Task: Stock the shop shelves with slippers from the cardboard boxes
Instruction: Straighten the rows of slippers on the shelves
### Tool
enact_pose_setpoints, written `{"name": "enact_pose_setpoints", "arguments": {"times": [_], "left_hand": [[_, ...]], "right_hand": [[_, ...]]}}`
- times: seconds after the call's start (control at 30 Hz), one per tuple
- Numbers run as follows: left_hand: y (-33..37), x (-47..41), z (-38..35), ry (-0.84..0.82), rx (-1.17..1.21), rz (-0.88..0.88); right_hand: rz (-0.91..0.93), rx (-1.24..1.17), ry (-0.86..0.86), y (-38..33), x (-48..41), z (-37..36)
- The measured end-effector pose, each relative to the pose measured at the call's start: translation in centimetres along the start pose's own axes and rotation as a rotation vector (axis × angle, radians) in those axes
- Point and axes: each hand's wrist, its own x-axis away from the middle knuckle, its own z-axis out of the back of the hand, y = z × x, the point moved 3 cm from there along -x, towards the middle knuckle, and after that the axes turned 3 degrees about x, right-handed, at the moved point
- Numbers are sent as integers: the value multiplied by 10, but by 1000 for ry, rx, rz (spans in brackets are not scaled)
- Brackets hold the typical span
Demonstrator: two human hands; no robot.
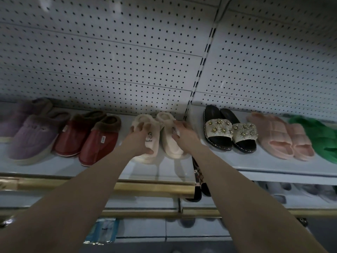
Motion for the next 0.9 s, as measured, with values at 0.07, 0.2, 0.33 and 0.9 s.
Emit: {"name": "enact_pose_setpoints", "arguments": {"times": [0.07, 0.2, 0.33, 0.9], "left_hand": [[2, -3, 0, -14, -3, 7], [1, -13, -5, -17, -13, 1], [0, -20, -9, -72, -22, 20], [0, -17, -8, -179, -77, -34]], "right_hand": [[9, 6, -11, 1, -12, -3], [-10, 26, -65, 3, -37, -8], [-25, 3, -151, 6, -50, -13], [-134, -108, -172, 6, -33, -24]]}}
